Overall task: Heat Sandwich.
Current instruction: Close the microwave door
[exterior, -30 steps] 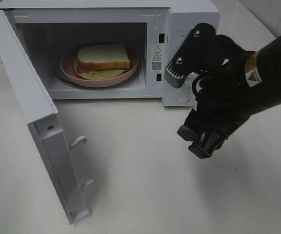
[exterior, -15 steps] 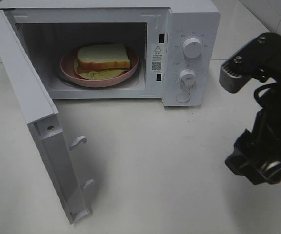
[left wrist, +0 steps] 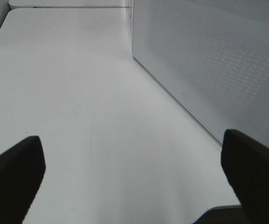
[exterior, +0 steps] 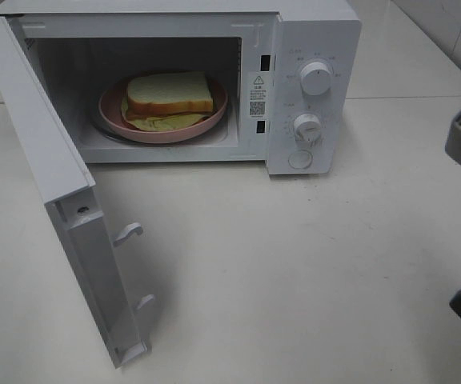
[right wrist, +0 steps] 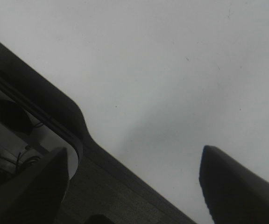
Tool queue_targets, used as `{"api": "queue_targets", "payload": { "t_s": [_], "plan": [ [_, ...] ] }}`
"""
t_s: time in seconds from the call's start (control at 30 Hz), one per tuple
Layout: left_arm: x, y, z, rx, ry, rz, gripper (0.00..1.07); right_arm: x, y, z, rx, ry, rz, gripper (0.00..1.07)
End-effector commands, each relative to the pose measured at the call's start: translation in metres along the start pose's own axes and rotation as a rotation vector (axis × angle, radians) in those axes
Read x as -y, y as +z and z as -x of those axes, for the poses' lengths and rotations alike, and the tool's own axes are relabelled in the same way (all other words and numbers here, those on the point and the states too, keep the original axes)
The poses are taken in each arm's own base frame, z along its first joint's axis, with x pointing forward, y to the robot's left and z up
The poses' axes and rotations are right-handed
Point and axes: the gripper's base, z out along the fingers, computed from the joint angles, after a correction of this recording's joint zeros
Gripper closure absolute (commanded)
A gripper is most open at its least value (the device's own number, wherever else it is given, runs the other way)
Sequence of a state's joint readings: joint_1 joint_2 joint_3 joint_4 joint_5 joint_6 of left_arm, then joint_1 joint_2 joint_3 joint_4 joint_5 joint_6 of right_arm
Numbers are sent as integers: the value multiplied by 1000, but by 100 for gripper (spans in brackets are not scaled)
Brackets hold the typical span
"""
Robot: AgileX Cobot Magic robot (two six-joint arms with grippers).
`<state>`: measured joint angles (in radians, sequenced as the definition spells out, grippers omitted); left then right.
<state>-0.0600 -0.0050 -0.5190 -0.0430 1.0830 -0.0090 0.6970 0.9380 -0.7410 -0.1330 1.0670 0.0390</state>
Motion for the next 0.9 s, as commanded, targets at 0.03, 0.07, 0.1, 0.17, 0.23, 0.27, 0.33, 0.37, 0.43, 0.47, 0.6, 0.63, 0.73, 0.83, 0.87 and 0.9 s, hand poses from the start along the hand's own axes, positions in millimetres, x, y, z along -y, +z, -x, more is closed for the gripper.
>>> {"api": "queue_targets", "payload": {
  "t_s": [0.03, 0.07, 0.1, 0.17, 0.23, 0.27, 0.33, 0.37, 0.43, 0.47, 0.6, 0.63, 0.73, 0.83, 0.87, 0.9],
  "plan": [
    [0, -3, -1, 34, -7, 3, 9, -1, -4, -14, -10, 10, 8, 32],
    [0, -3, -1, 34, -7, 3, 9, -1, -6, -22, 9, 17, 17, 32],
    [0, -3, -1, 34, -7, 3, 9, -1, -6, -27, 19, 20, 18, 32],
    [0, -3, -1, 34, -7, 3, 9, -1, -6, -32, 33, 24, 19, 32],
    [0, -3, -1, 34, -7, 3, 9, -2, -4, -47, 48, 26, 17, 32],
    [0, -3, -1, 34, -7, 3, 9, -2, -3, -52, 56, 28, 17, 32],
    [0, -3, -1, 34, -7, 3, 9, -2, -2, -55, 60, 33, 17, 32],
    [0, -3, -1, 34, -7, 3, 9, 0, -1, -63, 72, 78, 9, 32],
    [0, -3, -1, 34, -7, 3, 9, 5, -3, -72, 105, 159, -17, 32],
    [0, -3, -1, 34, -7, 3, 9, 5, -3, -72, 105, 159, -17, 32],
    [0, -3, -1, 34, -7, 3, 9, 10, -9, -80, 164, 238, -52, 32],
    [0, -3, -1, 34, -7, 3, 9, 12, -14, -87, 215, 285, -77, 32],
    [0, -3, -1, 34, -7, 3, 9, 13, -24, -99, 324, 361, -124, 32],
    [0, -3, -1, 34, -7, 3, 9, 12, -28, -106, 367, 396, -144, 32],
    [0, -3, -1, 34, -7, 3, 9, 12, -30, -110, 389, 415, -158, 32],
    [0, -3, -1, 34, -7, 3, 9, 12, -30, -110, 389, 415, -158, 32]
  ]
}}
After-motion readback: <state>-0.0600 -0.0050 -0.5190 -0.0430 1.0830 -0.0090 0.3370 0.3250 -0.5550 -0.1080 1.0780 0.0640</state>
